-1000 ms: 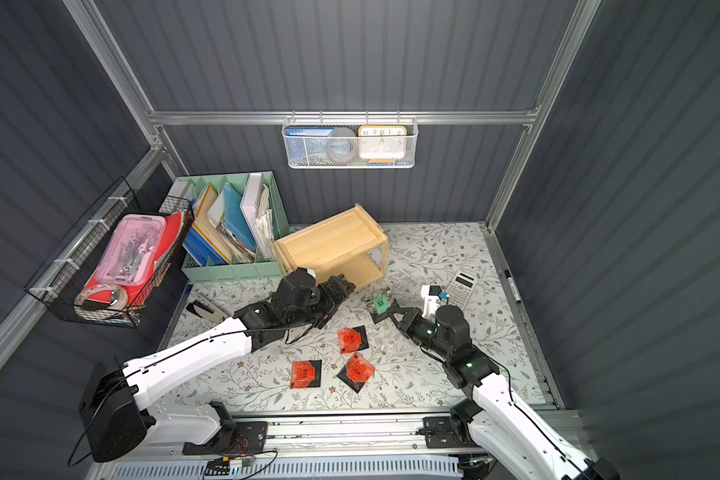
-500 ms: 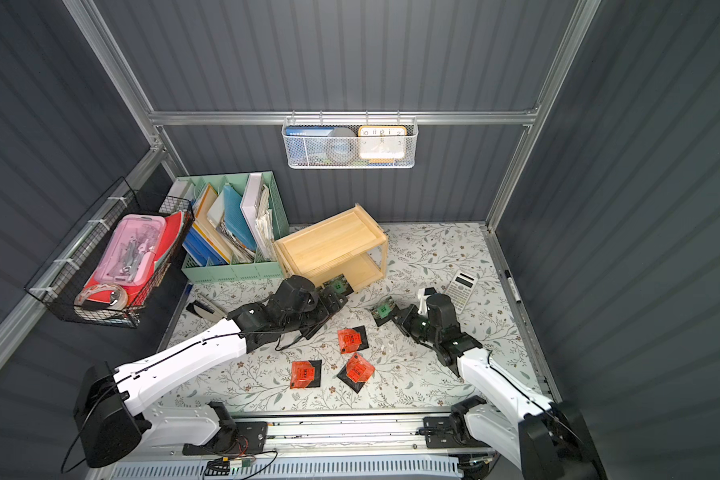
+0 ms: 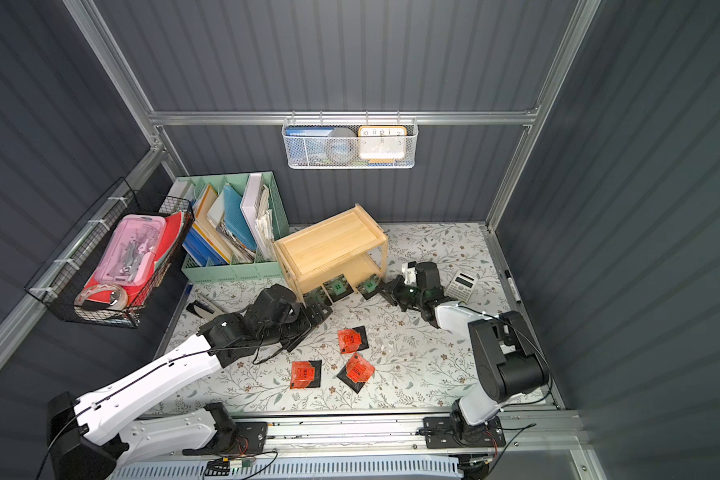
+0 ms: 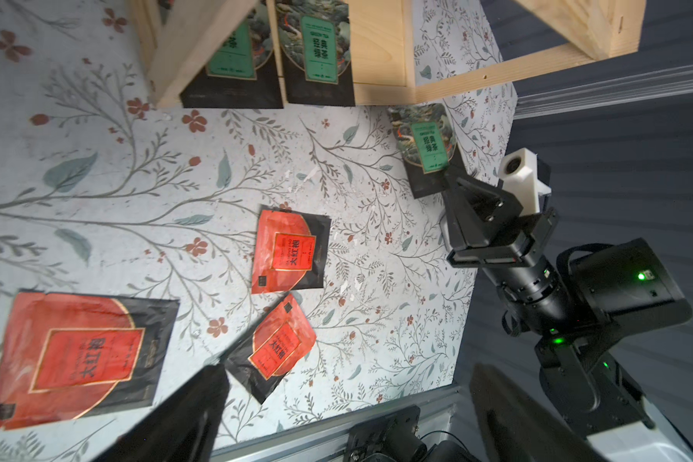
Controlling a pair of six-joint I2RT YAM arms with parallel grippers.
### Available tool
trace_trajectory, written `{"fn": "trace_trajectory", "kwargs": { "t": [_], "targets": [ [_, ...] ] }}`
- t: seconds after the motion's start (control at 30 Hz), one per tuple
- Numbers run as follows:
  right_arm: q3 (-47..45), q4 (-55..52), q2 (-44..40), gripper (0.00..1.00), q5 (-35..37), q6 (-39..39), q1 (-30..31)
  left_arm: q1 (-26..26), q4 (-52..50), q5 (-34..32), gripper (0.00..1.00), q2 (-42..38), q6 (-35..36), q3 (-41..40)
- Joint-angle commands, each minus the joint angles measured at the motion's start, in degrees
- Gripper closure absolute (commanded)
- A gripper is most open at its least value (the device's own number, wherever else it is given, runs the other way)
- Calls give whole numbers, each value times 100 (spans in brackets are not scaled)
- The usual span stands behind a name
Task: Place the tea bags on the shelf by color
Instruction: Place the tea bag on the shelf.
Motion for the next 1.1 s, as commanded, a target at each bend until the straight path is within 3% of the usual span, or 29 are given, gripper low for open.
{"fn": "trace_trajectory", "kwargs": {
  "t": [0.0,0.43,1.07],
  "targets": [
    [294,487,352,100,-190,175,-24,-22,-596,-317,0,-273,-206,-81],
    [952,886,1330,100,-111,404,-19,-12,-1350,-1024,0,-876,-502,-85],
    [1288,1484,2285,100,-37,732,10,-4,-1694,-1257,0,-1142,-669,-137]
  ]
}}
